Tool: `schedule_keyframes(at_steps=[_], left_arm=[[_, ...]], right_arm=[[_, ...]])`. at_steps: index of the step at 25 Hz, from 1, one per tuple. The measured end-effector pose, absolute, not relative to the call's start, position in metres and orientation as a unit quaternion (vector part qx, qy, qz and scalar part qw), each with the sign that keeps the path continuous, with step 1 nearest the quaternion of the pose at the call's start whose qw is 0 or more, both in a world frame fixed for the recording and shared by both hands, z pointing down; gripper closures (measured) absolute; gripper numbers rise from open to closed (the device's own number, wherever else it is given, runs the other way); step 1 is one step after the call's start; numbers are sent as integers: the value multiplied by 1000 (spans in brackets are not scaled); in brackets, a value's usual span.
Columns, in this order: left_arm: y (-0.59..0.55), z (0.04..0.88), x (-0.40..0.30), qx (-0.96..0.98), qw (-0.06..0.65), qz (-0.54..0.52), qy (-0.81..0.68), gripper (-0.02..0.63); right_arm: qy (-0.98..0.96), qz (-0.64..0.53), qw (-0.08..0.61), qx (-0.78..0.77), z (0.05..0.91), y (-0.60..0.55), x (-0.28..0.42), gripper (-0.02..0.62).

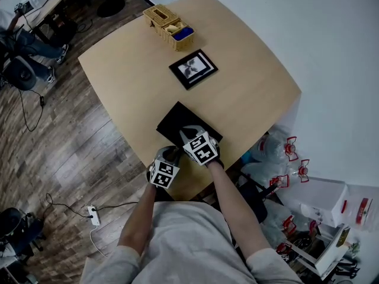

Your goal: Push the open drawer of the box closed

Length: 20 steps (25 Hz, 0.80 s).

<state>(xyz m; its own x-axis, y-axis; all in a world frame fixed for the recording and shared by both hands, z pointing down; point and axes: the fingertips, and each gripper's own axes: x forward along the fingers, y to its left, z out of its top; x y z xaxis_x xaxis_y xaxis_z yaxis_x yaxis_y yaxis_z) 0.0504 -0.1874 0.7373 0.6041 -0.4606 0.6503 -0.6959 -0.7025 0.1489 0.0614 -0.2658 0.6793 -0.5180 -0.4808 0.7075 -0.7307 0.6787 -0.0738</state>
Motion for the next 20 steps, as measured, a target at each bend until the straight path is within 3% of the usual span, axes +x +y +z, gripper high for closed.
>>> schedule_keyframes(at_steps=[20], left_arm=[[-197, 740, 60, 871, 209, 293, -335, 479]], right_arm=[[-854, 179, 335, 356, 681, -271, 65, 594]])
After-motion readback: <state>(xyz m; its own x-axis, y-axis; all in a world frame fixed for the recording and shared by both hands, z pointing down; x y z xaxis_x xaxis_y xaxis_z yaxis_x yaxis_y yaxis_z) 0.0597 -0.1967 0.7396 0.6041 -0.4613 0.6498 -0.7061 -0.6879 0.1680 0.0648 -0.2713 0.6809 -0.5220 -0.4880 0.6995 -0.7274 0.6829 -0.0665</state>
